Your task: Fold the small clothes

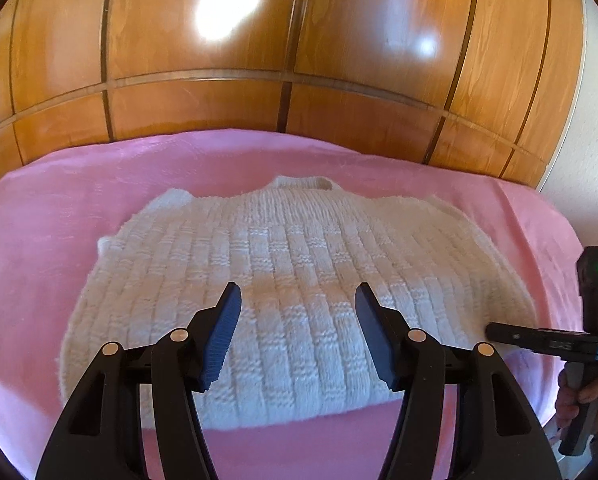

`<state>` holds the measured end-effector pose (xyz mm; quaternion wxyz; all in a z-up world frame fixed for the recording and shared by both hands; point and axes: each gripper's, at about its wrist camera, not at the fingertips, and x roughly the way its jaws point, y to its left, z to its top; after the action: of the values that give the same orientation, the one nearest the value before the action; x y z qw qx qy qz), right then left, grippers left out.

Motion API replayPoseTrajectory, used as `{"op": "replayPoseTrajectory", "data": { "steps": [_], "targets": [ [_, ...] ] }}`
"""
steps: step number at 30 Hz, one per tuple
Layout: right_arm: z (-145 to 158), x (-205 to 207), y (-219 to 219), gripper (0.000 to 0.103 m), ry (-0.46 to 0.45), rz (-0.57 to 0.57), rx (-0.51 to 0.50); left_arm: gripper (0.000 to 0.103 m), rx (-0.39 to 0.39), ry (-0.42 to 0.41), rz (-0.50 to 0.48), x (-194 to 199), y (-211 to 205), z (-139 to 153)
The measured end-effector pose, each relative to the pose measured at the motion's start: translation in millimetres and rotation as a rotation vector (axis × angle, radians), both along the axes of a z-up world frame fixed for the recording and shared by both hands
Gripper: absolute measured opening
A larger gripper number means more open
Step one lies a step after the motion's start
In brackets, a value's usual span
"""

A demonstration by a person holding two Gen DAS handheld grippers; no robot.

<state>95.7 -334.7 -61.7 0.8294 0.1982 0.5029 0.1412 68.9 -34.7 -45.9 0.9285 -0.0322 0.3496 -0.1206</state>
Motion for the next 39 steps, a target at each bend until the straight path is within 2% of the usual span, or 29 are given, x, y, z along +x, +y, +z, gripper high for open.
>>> {"op": "replayPoseTrajectory", "data": {
  "steps": [6,13,23,25,29,34,39],
  "targets": [
    [10,5,13,0.025,-0.011,-0.001,-0.049,0.058,-0.006,-0.021,0.016,-14,11,6],
    [16,9,20,0.025,-0.008,-0.010,-0.068,0.058,-0.017,-0.003,0.039,-18,22,0],
    [62,11,45,0.022,-0.099,0.040,-0.026,0.058,0.012,0.057,0.076,-11,38,-19],
    [75,14,54,0.022,-0.126,0.061,-0.005,0.058,-0.004,0.068,0.094,-11,49,-20],
    [102,21,86,0.022,-0.189,0.133,0.033,0.058,-0.093,0.099,0.133,-10,89,-17],
    [128,33,165,0.022,-0.259,0.298,0.071,0.058,-0.192,0.120,0.177,-15,138,-14],
    [116,47,254,0.022,-0.244,0.463,0.093,0.058,-0.284,0.125,0.200,-21,171,-9]
  ]
}}
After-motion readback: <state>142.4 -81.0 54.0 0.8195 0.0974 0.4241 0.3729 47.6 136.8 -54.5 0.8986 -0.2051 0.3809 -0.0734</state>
